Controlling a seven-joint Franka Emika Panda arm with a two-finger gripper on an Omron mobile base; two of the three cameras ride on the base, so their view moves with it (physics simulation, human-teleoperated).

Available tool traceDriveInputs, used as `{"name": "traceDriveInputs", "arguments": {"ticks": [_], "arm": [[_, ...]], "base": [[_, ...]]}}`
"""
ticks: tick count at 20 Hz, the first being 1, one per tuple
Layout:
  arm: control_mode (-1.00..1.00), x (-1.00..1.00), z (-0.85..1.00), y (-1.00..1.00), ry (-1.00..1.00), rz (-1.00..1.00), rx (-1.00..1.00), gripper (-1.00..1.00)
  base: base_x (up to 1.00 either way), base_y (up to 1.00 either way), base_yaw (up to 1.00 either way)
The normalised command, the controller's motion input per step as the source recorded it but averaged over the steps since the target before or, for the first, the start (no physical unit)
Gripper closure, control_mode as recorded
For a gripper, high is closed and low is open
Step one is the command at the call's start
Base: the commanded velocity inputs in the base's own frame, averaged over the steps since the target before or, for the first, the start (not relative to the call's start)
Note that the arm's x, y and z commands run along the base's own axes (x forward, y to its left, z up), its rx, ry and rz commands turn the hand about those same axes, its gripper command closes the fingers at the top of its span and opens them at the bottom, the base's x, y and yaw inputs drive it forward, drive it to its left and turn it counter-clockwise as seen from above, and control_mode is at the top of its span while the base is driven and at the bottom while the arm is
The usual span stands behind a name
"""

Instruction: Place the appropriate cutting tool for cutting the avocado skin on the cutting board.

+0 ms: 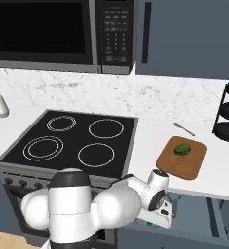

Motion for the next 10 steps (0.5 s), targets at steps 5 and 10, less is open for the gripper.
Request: {"name": "traceDriveInputs", "arguments": {"ticks": [5,10], "arm": [[-1.00,-0.39,0.00,0.08,0.17,0.00,0.00,-1.00],[-1.00,-0.80,0.00,0.00,0.09,0.00,0.00,-1.00]], "base": [[0.00,0.00,0.00],[0.00,0.00,0.00]]}}
